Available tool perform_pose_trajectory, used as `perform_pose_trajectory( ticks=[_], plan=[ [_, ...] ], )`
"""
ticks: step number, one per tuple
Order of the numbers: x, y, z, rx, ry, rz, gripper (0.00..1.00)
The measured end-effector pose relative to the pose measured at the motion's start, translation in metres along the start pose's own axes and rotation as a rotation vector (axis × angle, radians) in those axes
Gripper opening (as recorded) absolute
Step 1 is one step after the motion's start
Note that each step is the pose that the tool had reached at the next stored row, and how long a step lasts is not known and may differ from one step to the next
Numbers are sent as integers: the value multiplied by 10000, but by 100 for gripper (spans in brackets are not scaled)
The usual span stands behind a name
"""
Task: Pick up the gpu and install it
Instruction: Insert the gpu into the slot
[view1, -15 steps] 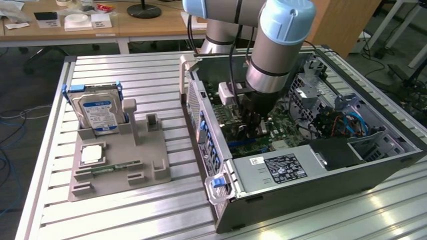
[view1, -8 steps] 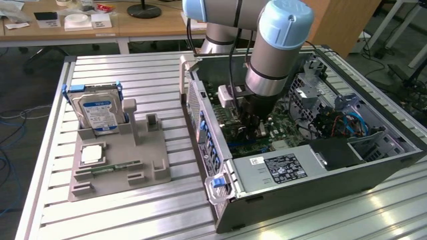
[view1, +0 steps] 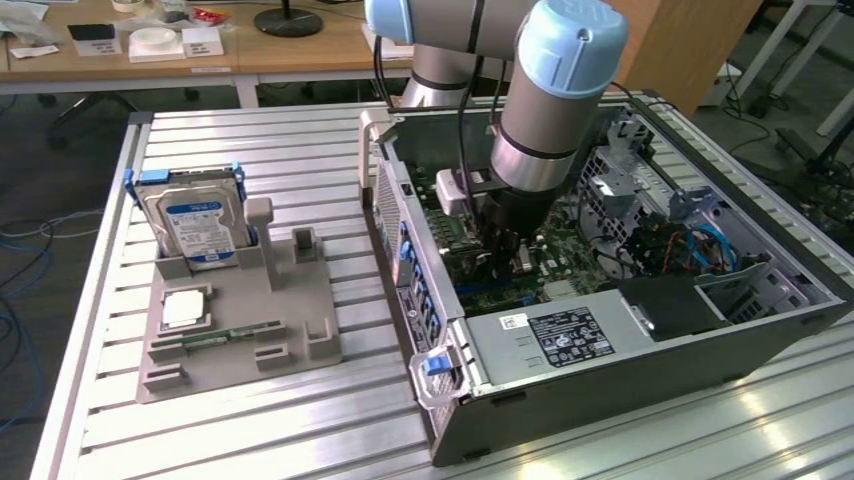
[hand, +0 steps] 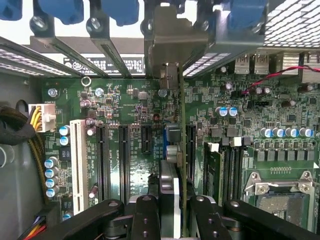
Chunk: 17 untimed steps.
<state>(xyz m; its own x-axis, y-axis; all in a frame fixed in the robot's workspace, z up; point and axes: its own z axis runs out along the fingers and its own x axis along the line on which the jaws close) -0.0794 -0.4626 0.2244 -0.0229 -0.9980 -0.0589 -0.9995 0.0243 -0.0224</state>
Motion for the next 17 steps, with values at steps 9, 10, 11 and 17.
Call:
perform_pose_trajectory(
  ticks=[9, 10, 11, 17],
  plan=[
    [-1, -1, -14, 1, 3, 0, 28],
    [-1, -1, -14, 1, 3, 0, 28],
    [-1, -1, -14, 1, 2, -1, 28],
    [23, -1, -15, 2, 3, 21, 28]
  ],
)
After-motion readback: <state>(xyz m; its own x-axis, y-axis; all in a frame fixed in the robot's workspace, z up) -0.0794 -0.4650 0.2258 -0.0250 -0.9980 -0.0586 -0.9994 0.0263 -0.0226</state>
